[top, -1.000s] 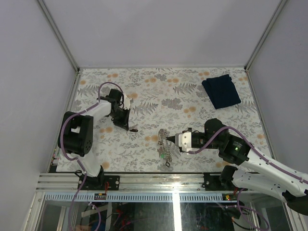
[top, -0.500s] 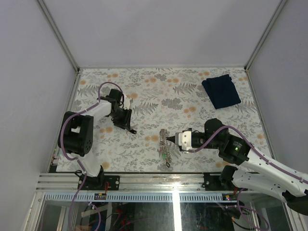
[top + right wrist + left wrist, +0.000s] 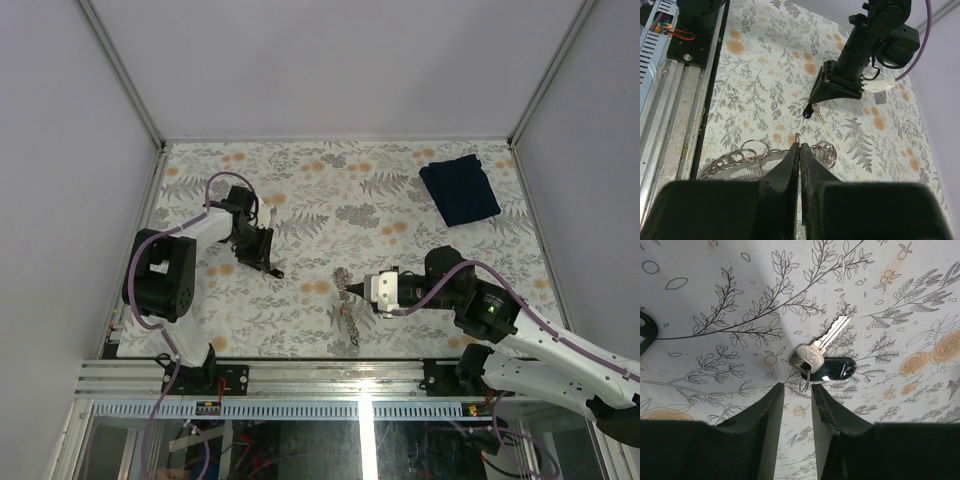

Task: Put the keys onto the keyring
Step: Move the key to the center of the board.

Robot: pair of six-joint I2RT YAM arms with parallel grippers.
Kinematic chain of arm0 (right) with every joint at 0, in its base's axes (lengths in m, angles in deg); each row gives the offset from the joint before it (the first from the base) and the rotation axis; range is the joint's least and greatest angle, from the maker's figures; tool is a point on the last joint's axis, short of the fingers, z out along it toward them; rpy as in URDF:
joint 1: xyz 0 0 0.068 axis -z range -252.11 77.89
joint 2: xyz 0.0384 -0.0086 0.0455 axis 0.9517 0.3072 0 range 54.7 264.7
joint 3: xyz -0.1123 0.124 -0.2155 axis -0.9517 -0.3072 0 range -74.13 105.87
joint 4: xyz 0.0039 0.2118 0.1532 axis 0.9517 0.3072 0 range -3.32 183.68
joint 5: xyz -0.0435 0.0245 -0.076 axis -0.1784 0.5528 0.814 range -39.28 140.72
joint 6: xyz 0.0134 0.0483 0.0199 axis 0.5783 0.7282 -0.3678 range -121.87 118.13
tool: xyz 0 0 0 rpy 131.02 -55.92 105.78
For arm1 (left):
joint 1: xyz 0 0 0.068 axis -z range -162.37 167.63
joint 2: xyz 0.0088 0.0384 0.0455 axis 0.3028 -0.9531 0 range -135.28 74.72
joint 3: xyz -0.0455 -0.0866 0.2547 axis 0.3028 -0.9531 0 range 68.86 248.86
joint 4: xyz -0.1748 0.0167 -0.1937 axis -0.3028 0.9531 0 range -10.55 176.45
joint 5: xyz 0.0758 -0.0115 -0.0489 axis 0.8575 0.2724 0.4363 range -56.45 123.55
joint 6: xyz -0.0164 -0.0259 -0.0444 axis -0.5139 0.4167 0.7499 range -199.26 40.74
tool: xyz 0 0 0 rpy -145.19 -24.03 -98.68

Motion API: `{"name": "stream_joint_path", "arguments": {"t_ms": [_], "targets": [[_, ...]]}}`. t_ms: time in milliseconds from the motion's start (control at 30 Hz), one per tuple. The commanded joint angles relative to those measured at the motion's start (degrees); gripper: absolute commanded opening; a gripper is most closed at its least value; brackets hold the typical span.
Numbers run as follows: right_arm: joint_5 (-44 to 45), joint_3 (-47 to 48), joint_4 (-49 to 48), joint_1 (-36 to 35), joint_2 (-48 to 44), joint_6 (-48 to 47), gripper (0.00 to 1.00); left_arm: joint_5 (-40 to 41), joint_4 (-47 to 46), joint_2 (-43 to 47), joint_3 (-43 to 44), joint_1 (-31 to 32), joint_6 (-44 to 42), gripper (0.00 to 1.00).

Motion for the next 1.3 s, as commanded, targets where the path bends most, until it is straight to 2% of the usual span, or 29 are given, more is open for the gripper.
{"name": "stream_joint_path", "arguments": {"t_ms": [0, 100, 467, 933, 1267], "targets": [[0.5, 0.33, -4.32, -0.56, -1.44, 0.78, 0.0, -0.91, -1.06, -1.03, 0.54, -0.2, -0.28, 0.27], [0.58, 0.2, -4.29, -0.57, -1.68, 0.95, 0.0, -1.22, -1.0, -1.23, 0.69, -0.19, -0.29, 0.23], [1.0, -0.61, -4.1, -0.51, -3.05, 1.45, 0.0, -2.01, -0.97, -1.9, 1.47, -0.18, -0.2, 0.18], [1.2, -0.79, -3.53, -0.51, -4.15, 2.07, 0.0, -2.82, -1.71, -1.66, 1.6, -0.18, 0.19, 0.18], [2.54, -1.83, -4.88, -0.52, -4.52, 3.68, 0.0, -2.41, -3.16, 0.14, 1.74, -0.2, 1.72, 0.01]]}}
